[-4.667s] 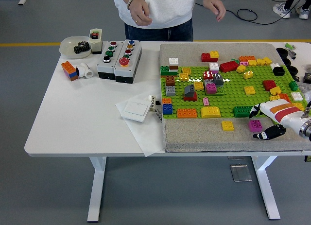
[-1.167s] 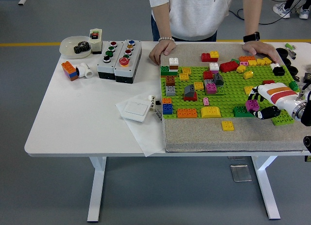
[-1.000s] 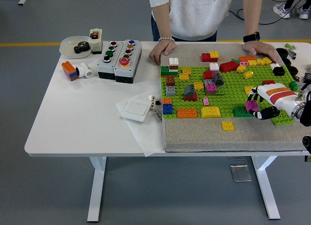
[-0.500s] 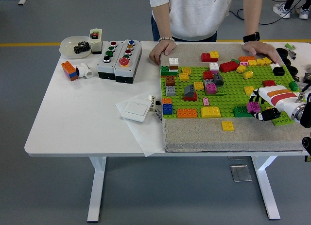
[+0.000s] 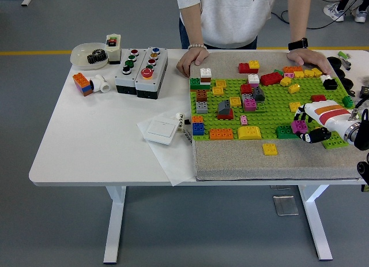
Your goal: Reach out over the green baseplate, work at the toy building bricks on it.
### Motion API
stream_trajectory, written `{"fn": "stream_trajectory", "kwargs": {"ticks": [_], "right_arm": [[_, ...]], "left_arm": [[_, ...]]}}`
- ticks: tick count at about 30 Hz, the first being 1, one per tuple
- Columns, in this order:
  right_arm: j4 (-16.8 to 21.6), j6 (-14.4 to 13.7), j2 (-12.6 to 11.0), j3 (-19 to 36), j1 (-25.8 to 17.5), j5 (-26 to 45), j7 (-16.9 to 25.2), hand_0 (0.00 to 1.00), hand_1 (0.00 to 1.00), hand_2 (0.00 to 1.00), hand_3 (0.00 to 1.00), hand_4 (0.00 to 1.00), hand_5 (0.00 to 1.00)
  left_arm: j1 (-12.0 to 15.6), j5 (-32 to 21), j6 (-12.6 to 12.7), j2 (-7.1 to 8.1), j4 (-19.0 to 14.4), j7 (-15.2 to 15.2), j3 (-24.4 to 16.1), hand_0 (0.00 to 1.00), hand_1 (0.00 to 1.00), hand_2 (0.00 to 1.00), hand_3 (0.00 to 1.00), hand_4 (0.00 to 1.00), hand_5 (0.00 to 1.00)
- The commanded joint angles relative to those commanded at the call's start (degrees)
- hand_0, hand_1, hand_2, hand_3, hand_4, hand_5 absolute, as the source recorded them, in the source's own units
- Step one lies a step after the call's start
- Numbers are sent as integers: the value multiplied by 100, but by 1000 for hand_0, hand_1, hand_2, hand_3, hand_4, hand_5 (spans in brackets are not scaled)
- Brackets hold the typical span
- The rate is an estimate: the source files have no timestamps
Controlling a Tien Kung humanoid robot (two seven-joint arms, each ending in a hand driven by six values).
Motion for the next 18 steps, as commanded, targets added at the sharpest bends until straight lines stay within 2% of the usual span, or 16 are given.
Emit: {"fn": "stream_trajectory", "kwargs": {"ticks": [18], "right_arm": [[-21, 39, -13, -74, 12, -86, 12, 512, 528, 556, 544, 690, 129]], "left_arm": [[18, 9, 5, -1, 5, 8, -11, 867, 889, 883, 746, 738, 651]]}}
